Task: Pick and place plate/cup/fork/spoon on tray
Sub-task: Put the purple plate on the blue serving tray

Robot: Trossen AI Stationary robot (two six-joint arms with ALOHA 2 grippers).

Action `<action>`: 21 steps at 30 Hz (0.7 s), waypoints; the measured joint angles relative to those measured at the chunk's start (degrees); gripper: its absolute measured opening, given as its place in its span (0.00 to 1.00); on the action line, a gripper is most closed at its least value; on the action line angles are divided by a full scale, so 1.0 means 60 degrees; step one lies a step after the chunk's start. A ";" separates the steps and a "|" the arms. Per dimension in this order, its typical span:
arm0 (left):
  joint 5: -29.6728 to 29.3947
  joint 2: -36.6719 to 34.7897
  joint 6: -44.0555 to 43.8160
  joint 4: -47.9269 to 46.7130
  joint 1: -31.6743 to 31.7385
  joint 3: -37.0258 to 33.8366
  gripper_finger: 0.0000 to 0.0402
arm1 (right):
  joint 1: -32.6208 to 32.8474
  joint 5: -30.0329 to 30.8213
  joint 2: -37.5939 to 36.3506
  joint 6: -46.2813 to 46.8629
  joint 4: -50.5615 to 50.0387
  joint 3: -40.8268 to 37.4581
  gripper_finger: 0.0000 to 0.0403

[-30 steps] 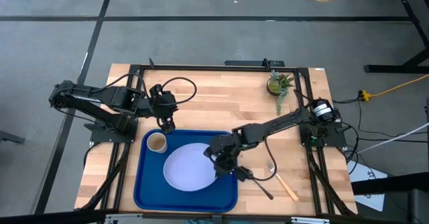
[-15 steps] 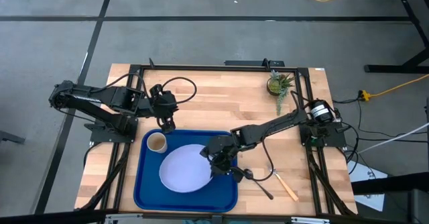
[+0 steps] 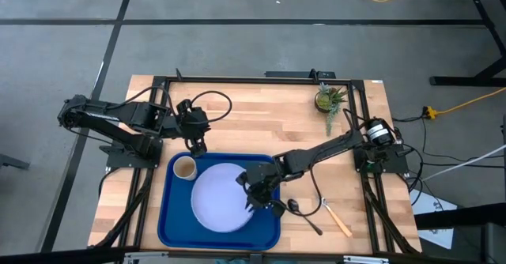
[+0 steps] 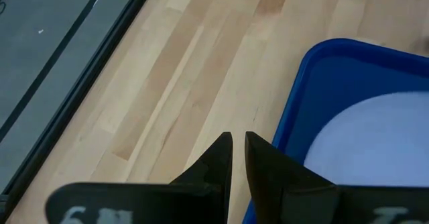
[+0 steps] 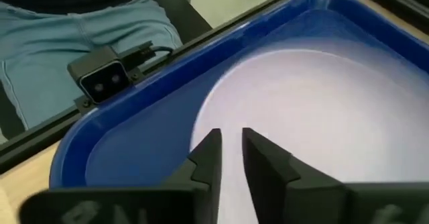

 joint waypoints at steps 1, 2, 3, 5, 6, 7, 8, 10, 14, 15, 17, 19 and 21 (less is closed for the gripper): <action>0.0003 0.0000 0.0000 -0.0001 -0.0003 0.0000 0.08 | -0.0004 0.0004 0.0000 0.0016 -0.0043 0.0000 0.17; 0.0003 0.0000 0.0000 0.0000 0.0001 0.0000 0.08 | -0.0011 0.0021 0.0000 0.0073 -0.0091 0.0000 0.19; 0.0003 0.0000 0.0000 0.0000 0.0001 0.0000 0.08 | -0.0011 0.0028 0.0000 0.0220 -0.0109 0.0000 0.20; 0.0002 0.0000 0.0000 0.0000 0.0000 0.0000 0.08 | -0.0018 0.0038 0.0000 0.0506 -0.0128 0.0000 0.21; 0.0002 0.0000 0.0000 0.0000 -0.0003 0.0000 0.08 | -0.0018 0.0049 0.0000 0.0592 -0.0149 0.0000 0.21; 0.0003 0.0000 0.0000 0.0000 -0.0001 0.0000 0.08 | -0.0016 0.0053 0.0000 0.0701 -0.0171 0.0000 0.21; 0.0002 0.0000 0.0000 0.0000 0.0001 0.0000 0.08 | -0.0015 0.0053 -0.0004 0.0761 -0.0178 0.0000 0.21; -0.0001 0.0000 0.0000 0.0000 0.0001 0.0000 0.08 | 0.0004 0.0053 -0.0062 0.1064 -0.0254 0.0000 0.21; -0.0001 0.0000 0.0000 0.0002 -0.0001 0.0000 0.08 | 0.0051 0.0112 -0.0530 0.2466 -0.0473 -0.0007 0.21; 0.0002 0.0000 0.0000 0.0002 -0.0003 0.0000 0.08 | 0.0067 0.0260 -0.0731 0.2764 -0.0706 -0.0007 0.20; 0.0000 0.0000 0.0000 0.0011 -0.0003 0.0000 0.08 | 0.0138 0.0868 -0.1175 0.3284 -0.1234 -0.0007 0.19; -0.0001 0.0000 0.0000 0.0012 -0.0001 0.0000 0.08 | 0.0245 0.1825 -0.1628 0.3576 -0.1796 -0.0007 0.17; 0.0002 0.0000 0.0000 0.0015 0.0001 0.0000 0.08 | 0.0385 0.3256 -0.2111 0.3914 -0.2462 -0.0007 0.16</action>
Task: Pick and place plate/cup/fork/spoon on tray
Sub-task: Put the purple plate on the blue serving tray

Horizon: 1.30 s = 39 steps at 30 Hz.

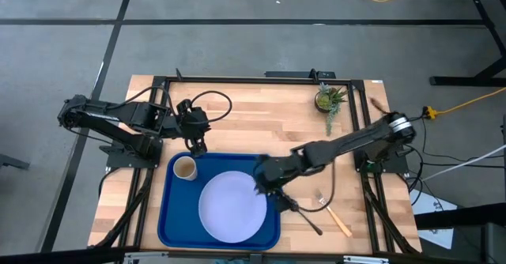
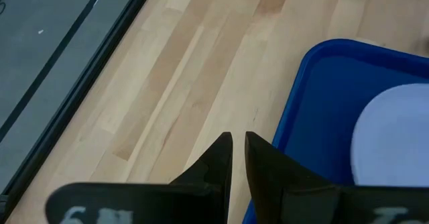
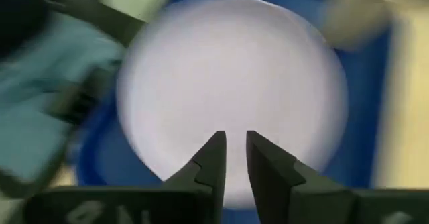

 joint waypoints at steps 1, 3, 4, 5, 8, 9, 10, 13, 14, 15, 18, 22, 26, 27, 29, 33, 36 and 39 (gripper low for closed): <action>-0.0003 0.0000 0.0000 0.0004 0.0000 0.0000 0.08 | 0.0074 0.0710 -0.0250 0.0196 -0.0556 0.0000 0.15; -0.0003 0.0000 0.0000 0.0011 -0.0004 0.0000 0.08 | 0.0195 0.1987 -0.0744 0.0896 -0.1878 0.0000 0.14; -0.0003 0.0000 0.0000 0.0014 0.0000 0.0000 0.08 | 0.0255 0.2554 -0.0961 0.1375 -0.2500 -0.0036 0.14; -0.0003 0.0000 0.0000 0.0032 0.0000 0.0000 0.08 | 0.0315 0.3128 -0.1187 0.1873 -0.3053 -0.0119 0.14; -0.0003 0.0000 0.0000 0.0053 -0.0004 0.0000 0.08 | 0.0528 0.4445 -0.1882 0.3294 -0.4263 -0.0619 0.14; 0.0000 0.0000 0.0000 0.0058 -0.0002 0.0000 0.08 | 0.0594 0.4711 -0.2122 0.3760 -0.4387 -0.0870 0.14; -0.0003 0.0000 0.0000 0.0058 0.0000 0.0000 0.08 | 0.0643 0.4835 -0.2343 0.4196 -0.4450 -0.1162 0.14; -0.0003 0.0000 0.0000 0.0058 0.0000 0.0000 0.08 | 0.0796 0.4816 -0.2834 0.5567 -0.4253 -0.2110 0.14; -0.0003 0.0000 0.0000 0.0056 0.0000 0.0000 0.08 | 0.0850 0.4775 -0.2930 0.5942 -0.4190 -0.2413 0.14; -0.0001 0.0000 0.0000 0.0056 -0.0002 0.0000 0.08 | 0.0909 0.4768 -0.2993 0.6295 -0.4177 -0.2696 0.14; -0.0003 0.0000 0.0000 0.0055 -0.0001 0.0000 0.08 | 0.1061 0.4722 -0.3029 0.7059 -0.4125 -0.3452 0.14; -0.0003 0.0000 0.0000 0.0058 0.0000 0.0000 0.08 | 0.1076 0.4422 -0.3029 0.7803 -0.3777 -0.4065 0.14; -0.0024 0.0000 0.0000 0.0225 -0.0004 0.0000 0.08 | 0.1072 0.4445 -0.3031 0.7807 -0.3564 -0.4291 0.14; -0.0030 0.0000 -0.0001 0.0271 -0.0003 0.0000 0.08 | 0.1072 0.4482 -0.3029 0.7815 -0.3557 -0.4327 0.14; -0.0025 0.0000 -0.0062 0.0255 0.0000 0.0000 0.08 | 0.1072 0.4544 -0.3033 0.7829 -0.3475 -0.4379 0.14; 0.0805 -0.0018 0.0093 -0.0398 -0.0265 -0.0168 0.08 | 0.1072 0.4763 -0.3033 0.7777 -0.3273 -0.4379 0.14; -0.0148 -0.0308 0.0449 -0.0334 -0.0871 -0.0892 0.08 | 0.1072 0.4779 -0.3033 0.7491 -0.3061 -0.4379 0.14; -0.0627 -0.1485 0.0203 0.0948 -0.1237 -0.2125 0.08 | 0.1072 0.4838 -0.3033 0.7008 -0.2633 -0.4379 0.14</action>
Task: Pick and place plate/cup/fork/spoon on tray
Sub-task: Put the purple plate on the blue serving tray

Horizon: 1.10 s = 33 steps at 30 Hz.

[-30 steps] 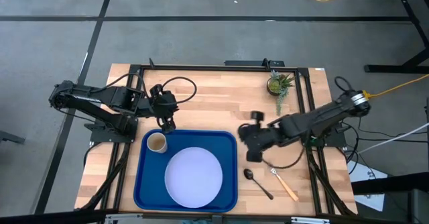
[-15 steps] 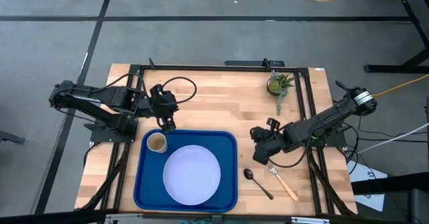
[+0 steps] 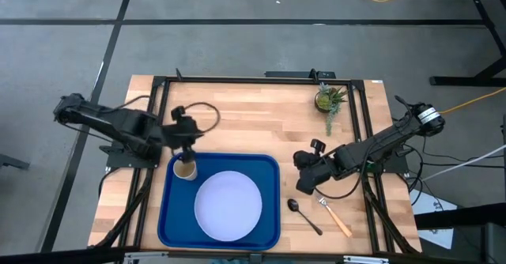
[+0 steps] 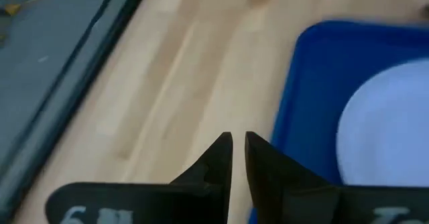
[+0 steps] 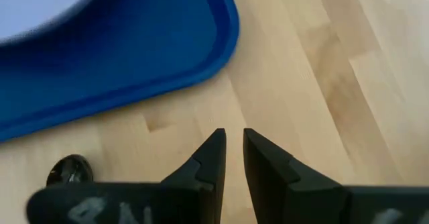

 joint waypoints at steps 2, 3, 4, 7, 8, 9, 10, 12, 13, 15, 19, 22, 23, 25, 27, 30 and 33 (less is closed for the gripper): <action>0.0293 -0.0847 0.0428 0.1326 -0.0178 -0.1213 0.08 | 0.0000 0.0032 0.0003 -0.0400 0.0253 0.0000 0.14; 0.0630 -0.1211 0.0724 0.2048 -0.0215 -0.1777 0.08 | 0.0000 0.0030 0.0002 -0.0554 0.0445 0.0000 0.14; 0.0923 -0.1669 0.0988 0.2715 -0.0214 -0.2301 0.08 | 0.0000 0.0031 0.0004 -0.0718 0.0584 0.0000 0.14; 0.1559 -0.3220 0.1627 0.4420 -0.0196 -0.3614 0.08 | 0.0000 0.0031 0.0004 -0.1188 0.0884 0.0000 0.14; 0.1843 -0.3729 0.1835 0.4786 -0.0204 -0.4025 0.08 | 0.0000 0.0031 0.0004 -0.1245 0.0954 0.0000 0.14; 0.2020 -0.4217 0.2108 0.5117 -0.0205 -0.4387 0.08 | 0.0000 0.0031 0.0004 -0.1312 0.1025 0.0000 0.14; 0.2119 -0.4716 0.2385 0.5475 -0.0176 -0.4736 0.08 | -0.0004 0.0031 0.0004 -0.1409 0.1090 0.0000 0.14; 0.2267 -0.5835 0.2753 0.6035 -0.0110 -0.5358 0.08 | -0.0004 0.0031 0.0002 -0.1518 0.1169 0.0000 0.14; 0.2433 -0.6405 0.2844 0.6323 -0.0070 -0.5638 0.08 | -0.0004 0.0031 0.0004 -0.1562 0.1177 0.0000 0.14; 0.2745 -0.7429 0.2991 0.6761 0.0006 -0.6175 0.08 | -0.0004 0.0028 0.0004 -0.1627 0.1171 0.0000 0.14; 0.2839 -0.8992 0.3050 0.7124 0.0219 -0.7074 0.08 | -0.0004 0.0028 0.0004 -0.1728 0.1188 0.0000 0.14; 0.2594 -0.9090 0.3037 0.7310 0.0465 -0.7574 0.08 | -0.0004 0.0028 0.0004 -0.1736 0.1206 0.0000 0.14; 0.2618 -0.9092 0.3010 0.7406 0.0562 -0.7687 0.08 | -0.0004 0.0028 0.0004 -0.1746 0.1215 0.0000 0.14; 0.2765 -0.9061 0.3001 0.8090 0.0773 -0.7869 0.08 | -0.0004 0.0025 0.0004 -0.1736 0.1258 0.0000 0.14; 0.2820 -0.9081 0.2999 0.8372 0.0990 -0.8220 0.08 | -0.0004 0.0021 0.0004 -0.1738 0.1260 0.0000 0.14; 0.3199 -0.9102 0.2949 0.9060 0.1267 -0.8461 0.08 | -0.0004 0.0013 0.0004 -0.1733 0.1264 0.0000 0.14; 0.3305 -0.9094 0.2494 0.8903 0.1528 -0.8825 0.08 | -0.0005 0.0007 0.0004 -0.1727 0.1258 0.0000 0.14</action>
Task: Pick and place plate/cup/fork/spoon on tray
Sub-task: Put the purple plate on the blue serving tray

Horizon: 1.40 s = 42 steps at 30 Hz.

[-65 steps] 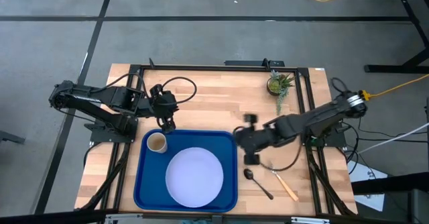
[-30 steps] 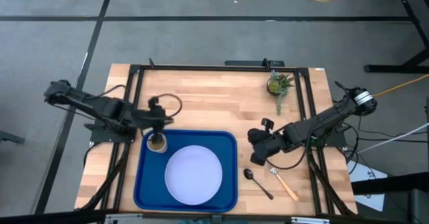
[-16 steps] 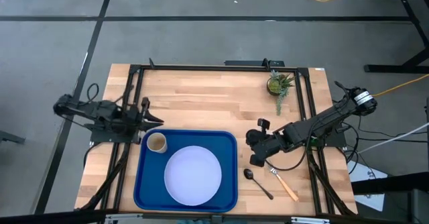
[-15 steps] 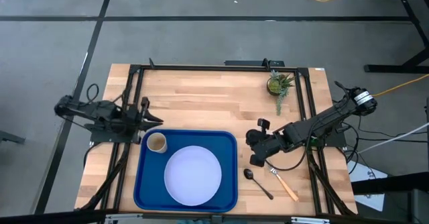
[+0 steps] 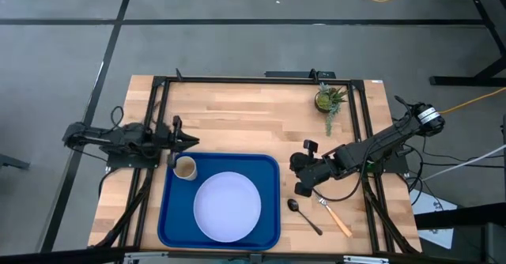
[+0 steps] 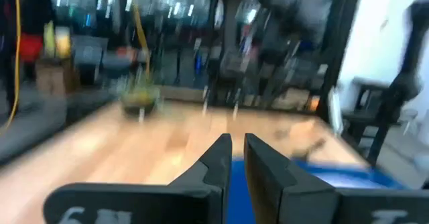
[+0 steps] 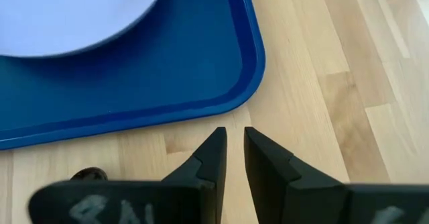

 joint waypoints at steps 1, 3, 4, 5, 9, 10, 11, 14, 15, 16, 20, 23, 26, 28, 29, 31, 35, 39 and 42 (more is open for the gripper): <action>-0.0011 0.0000 -0.0047 -0.0061 0.0090 -0.0115 0.08 | -0.0002 -0.0001 0.0000 0.0005 0.0004 0.0000 0.14; -0.0133 -0.0007 -0.0228 -0.0168 0.0259 -0.0121 0.08 | -0.0002 -0.0001 0.0000 0.0050 0.0004 0.0000 0.14; -0.0225 -0.0001 -0.0265 -0.0232 0.0338 -0.0121 0.08 | -0.0002 -0.0004 0.0000 0.0056 0.0004 0.0000 0.14; -0.0240 0.0002 -0.0272 -0.0321 0.0419 -0.0121 0.08 | -0.0002 -0.0001 0.0000 0.0060 0.0009 0.0000 0.14; 0.0057 0.0007 -0.0189 -0.0347 0.0629 -0.0121 0.08 | -0.0002 0.0002 0.0000 0.0258 0.0031 0.0000 0.14; 0.0069 0.0007 -0.0095 -0.0354 0.0657 -0.0121 0.08 | -0.0002 0.0002 0.0000 0.0324 0.0031 0.0000 0.14; 0.0063 0.0007 0.0026 -0.0354 0.0667 -0.0121 0.08 | -0.0002 0.0011 0.0000 0.0367 0.0031 0.0000 0.14; 0.0074 0.0007 0.0319 -0.0361 0.0663 -0.0121 0.08 | -0.0002 0.0024 0.0000 0.0403 0.0042 0.0000 0.14; 0.0076 0.0007 0.0334 -0.0361 0.0663 -0.0121 0.08 | -0.0002 0.0030 0.0000 0.0435 0.0050 0.0000 0.14; 0.0076 0.0007 0.0334 -0.0361 0.0663 -0.0121 0.08 | -0.0002 0.0079 0.0000 0.0523 0.0057 0.0000 0.14; 0.0062 0.0011 0.0258 -0.0363 0.0663 -0.0121 0.08 | -0.0002 0.0250 0.0000 0.0537 0.0064 0.0000 0.14; 0.0059 0.0015 0.0254 -0.0365 0.0663 -0.0121 0.08 | -0.0002 0.0273 0.0000 0.0350 0.0069 0.0000 0.14; 0.0058 0.0015 0.0251 -0.0365 0.0663 -0.0121 0.08 | -0.0024 0.0290 0.0000 0.0040 0.0172 0.0000 0.14; 0.0057 0.0015 0.0247 -0.0365 0.0663 -0.0121 0.08 | -0.0031 0.0290 0.0000 -0.0034 0.0266 0.0000 0.14; 0.0055 0.0015 0.0247 -0.0369 0.0663 -0.0121 0.08 | -0.0031 0.0290 0.0000 -0.0035 0.0318 0.0000 0.14; 0.0055 0.0015 0.0243 -0.0369 0.0663 -0.0121 0.08 | -0.0031 0.0283 0.0000 -0.0035 0.0388 0.0004 0.14; 0.0055 0.0008 0.0243 -0.0369 0.0663 -0.0121 0.08 | -0.0031 0.0279 0.0000 0.0012 0.0385 0.0004 0.14; 0.0011 0.0000 0.0236 -0.0349 0.0722 -0.0125 0.08 | -0.0031 0.0283 0.0000 0.0028 0.0387 0.0004 0.14; 0.0011 0.0000 0.0236 -0.0357 0.0718 -0.0125 0.08 | -0.0031 0.0283 0.0000 0.0058 0.0480 0.0004 0.14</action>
